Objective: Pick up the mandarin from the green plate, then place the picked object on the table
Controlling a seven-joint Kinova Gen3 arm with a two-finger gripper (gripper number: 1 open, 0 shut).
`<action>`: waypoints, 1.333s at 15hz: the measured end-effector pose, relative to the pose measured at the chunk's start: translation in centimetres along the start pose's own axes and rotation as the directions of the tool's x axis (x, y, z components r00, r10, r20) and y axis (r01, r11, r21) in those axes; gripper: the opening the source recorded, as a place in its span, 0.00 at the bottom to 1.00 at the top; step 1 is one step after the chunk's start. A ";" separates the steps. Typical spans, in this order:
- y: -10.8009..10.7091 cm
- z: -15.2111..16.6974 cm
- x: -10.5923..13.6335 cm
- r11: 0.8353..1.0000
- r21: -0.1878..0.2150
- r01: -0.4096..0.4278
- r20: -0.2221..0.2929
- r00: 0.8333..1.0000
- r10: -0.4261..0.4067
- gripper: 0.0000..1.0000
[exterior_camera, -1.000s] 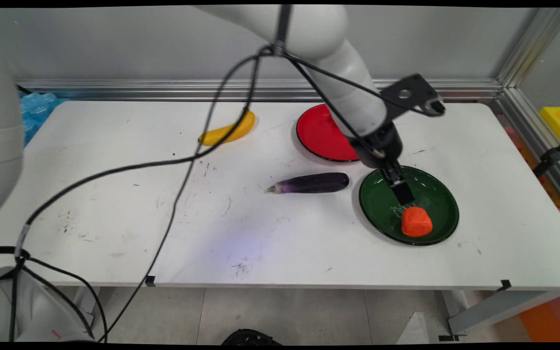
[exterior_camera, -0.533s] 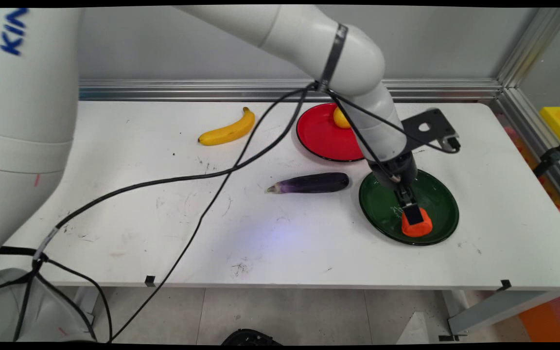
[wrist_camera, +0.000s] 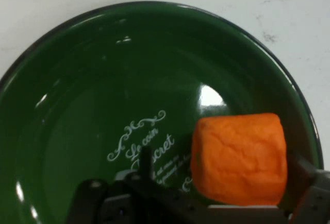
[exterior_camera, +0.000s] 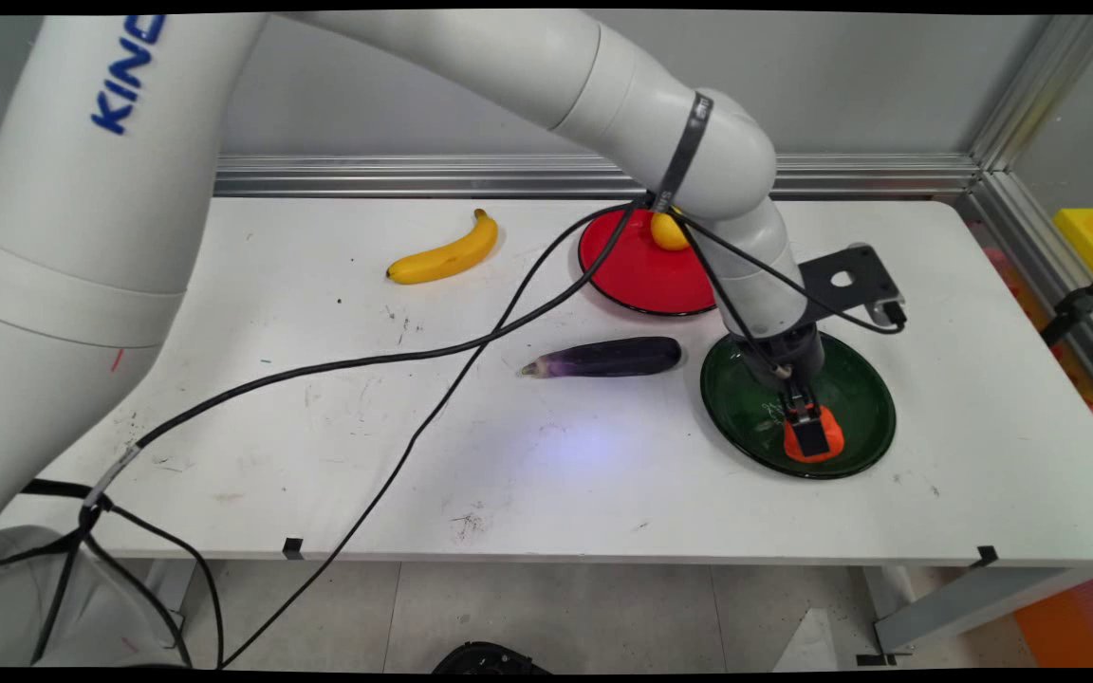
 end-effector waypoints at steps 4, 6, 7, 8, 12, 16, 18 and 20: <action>0.2 0.7 0.1 1.000 -0.005 -0.020 -0.005 1.000 0.020 0.00; 0.2 0.7 0.2 1.000 -0.007 -0.028 -0.008 1.000 0.028 0.00; 0.2 0.6 0.3 0.999 -0.008 -0.035 -0.010 0.999 0.035 0.00; 0.2 0.3 0.3 0.999 -0.008 -0.039 -0.012 0.999 0.039 0.00; 0.1 -1.3 0.4 0.999 0.003 -0.052 -0.021 0.998 0.052 0.00; 0.3 -4.8 0.2 0.997 0.021 -0.070 -0.030 0.997 0.070 0.00; 0.4 -7.0 -0.5 0.997 0.027 -0.073 -0.024 0.997 0.074 0.00; 0.5 -9.2 -1.7 0.997 0.032 -0.071 -0.009 0.997 0.072 0.00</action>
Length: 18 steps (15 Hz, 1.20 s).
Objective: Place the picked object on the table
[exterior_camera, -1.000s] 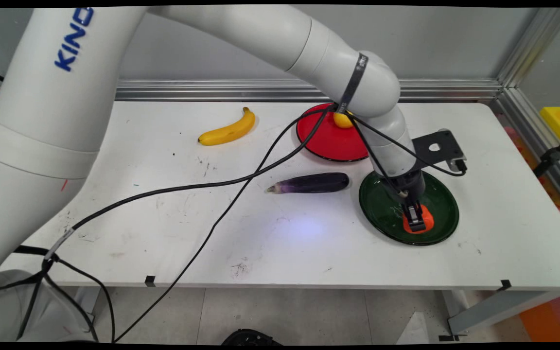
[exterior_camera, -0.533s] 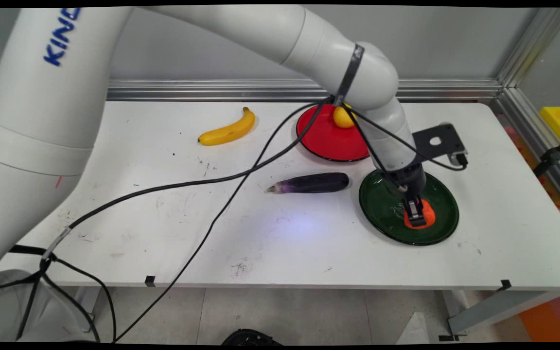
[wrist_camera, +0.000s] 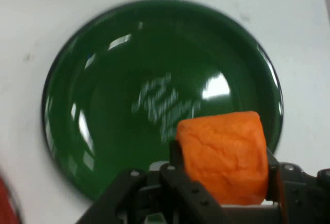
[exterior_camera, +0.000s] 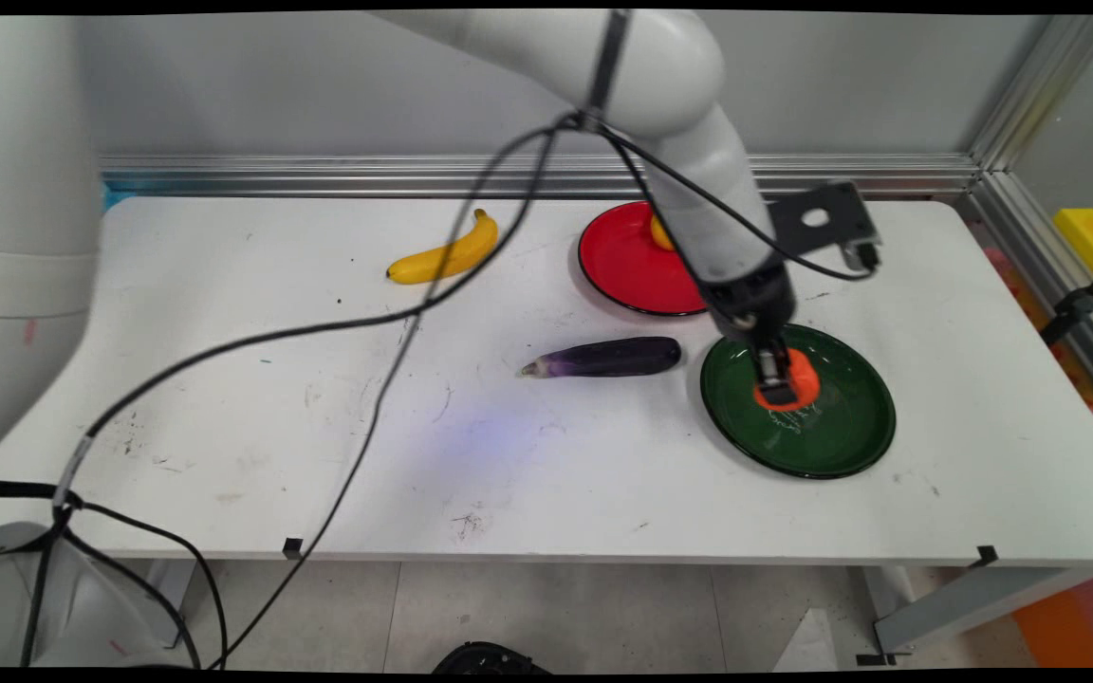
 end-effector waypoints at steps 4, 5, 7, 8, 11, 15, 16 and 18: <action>0.5 -4.0 -3.9 1.000 0.000 0.015 0.054 0.998 -0.015 0.00; 0.8 -4.9 -5.0 1.000 -0.003 0.017 0.070 0.997 -0.017 0.00; 1.0 -5.8 -6.4 1.000 -0.005 0.022 0.089 0.996 -0.021 0.00; 1.2 -6.3 -7.5 1.000 -0.006 0.026 0.101 0.995 -0.026 0.00; 1.6 -6.8 -10.5 0.999 -0.001 0.049 0.124 0.991 -0.049 0.00; 1.5 -5.1 -12.5 0.997 0.008 0.077 0.119 0.990 -0.077 0.00; 1.5 -4.3 -12.8 0.997 0.009 0.082 0.116 0.990 -0.083 0.00; 1.3 -2.8 -13.1 0.996 0.010 0.090 0.107 0.990 -0.091 0.00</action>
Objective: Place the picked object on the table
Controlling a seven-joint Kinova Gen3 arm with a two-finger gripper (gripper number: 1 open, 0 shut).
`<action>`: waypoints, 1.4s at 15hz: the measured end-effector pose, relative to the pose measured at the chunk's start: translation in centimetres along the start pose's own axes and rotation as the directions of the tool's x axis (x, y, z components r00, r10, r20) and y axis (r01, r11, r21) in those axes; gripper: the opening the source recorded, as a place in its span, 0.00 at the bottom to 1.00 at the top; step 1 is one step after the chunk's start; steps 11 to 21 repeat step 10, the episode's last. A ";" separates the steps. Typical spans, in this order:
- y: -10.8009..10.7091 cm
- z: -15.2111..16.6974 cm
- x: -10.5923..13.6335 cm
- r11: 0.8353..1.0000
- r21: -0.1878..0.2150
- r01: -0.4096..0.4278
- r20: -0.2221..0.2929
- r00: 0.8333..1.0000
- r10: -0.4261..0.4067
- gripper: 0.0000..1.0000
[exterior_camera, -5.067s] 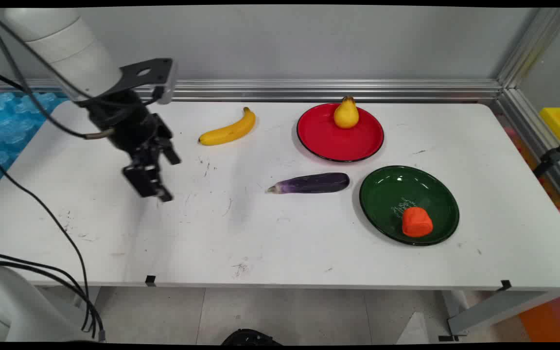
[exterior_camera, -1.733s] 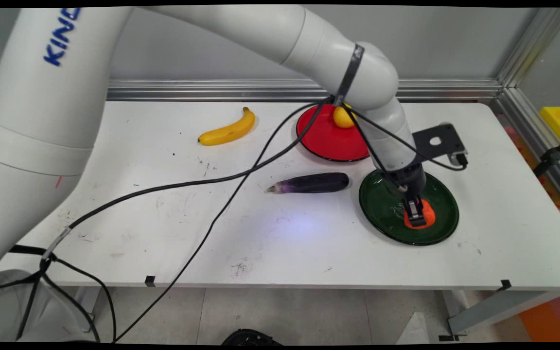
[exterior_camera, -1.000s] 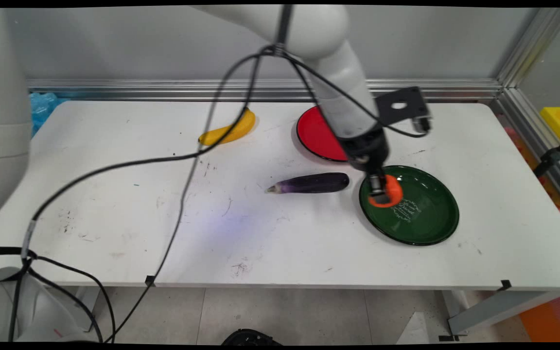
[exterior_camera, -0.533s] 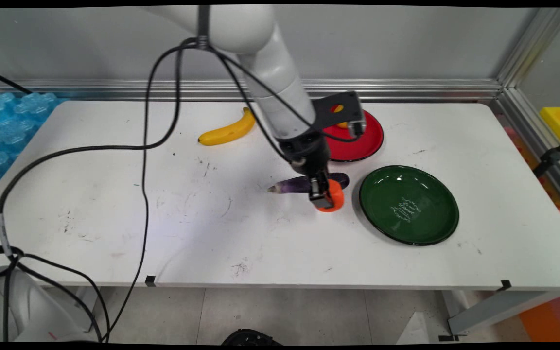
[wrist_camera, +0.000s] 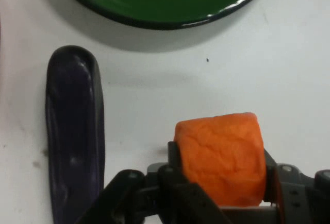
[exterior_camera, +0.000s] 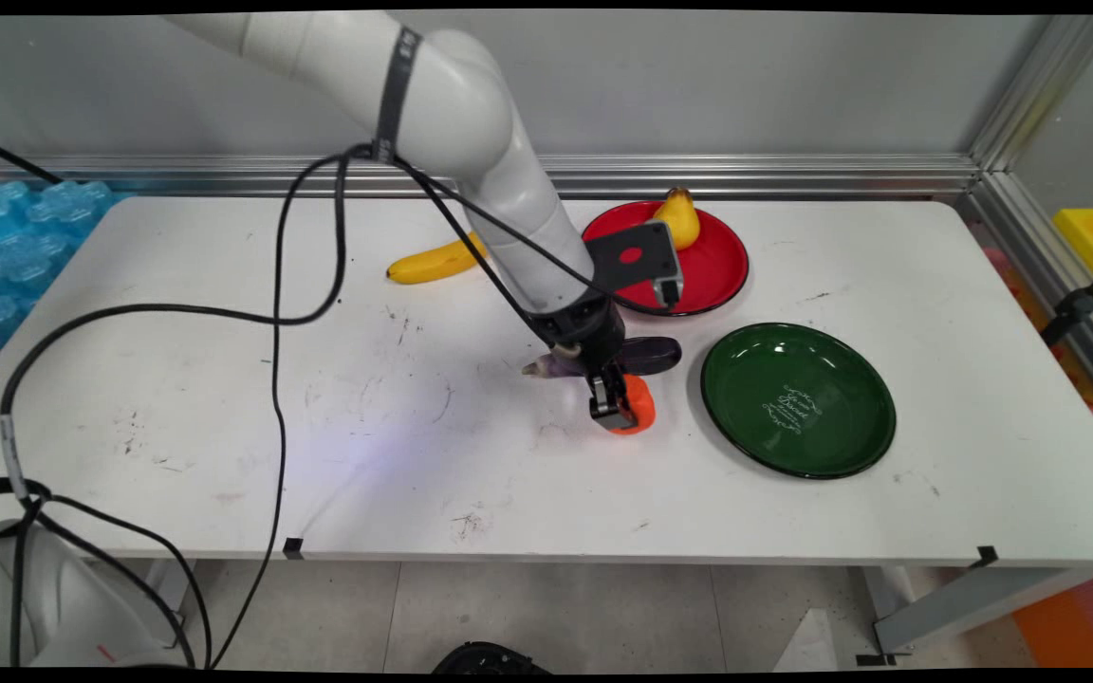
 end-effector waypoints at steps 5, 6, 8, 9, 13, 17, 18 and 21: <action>-0.4 2.7 -0.4 1.000 -0.004 0.008 -0.015 1.000 -0.009 0.00; -0.4 2.9 -0.5 1.000 -0.006 0.007 -0.016 1.000 -0.007 1.00; -0.3 3.0 -0.9 1.000 -0.010 0.002 -0.020 1.000 -0.002 1.00; -0.4 2.8 -1.1 1.000 -0.010 0.002 -0.022 1.000 -0.002 1.00; -0.3 2.5 -1.2 1.000 -0.010 0.000 -0.024 1.000 0.000 1.00; -0.3 2.5 -1.2 1.000 -0.010 0.000 -0.024 1.000 0.000 1.00; -0.3 2.5 -1.2 1.000 -0.010 0.000 -0.024 1.000 0.000 1.00; -0.3 2.5 -1.2 1.000 -0.010 0.000 -0.024 1.000 0.000 1.00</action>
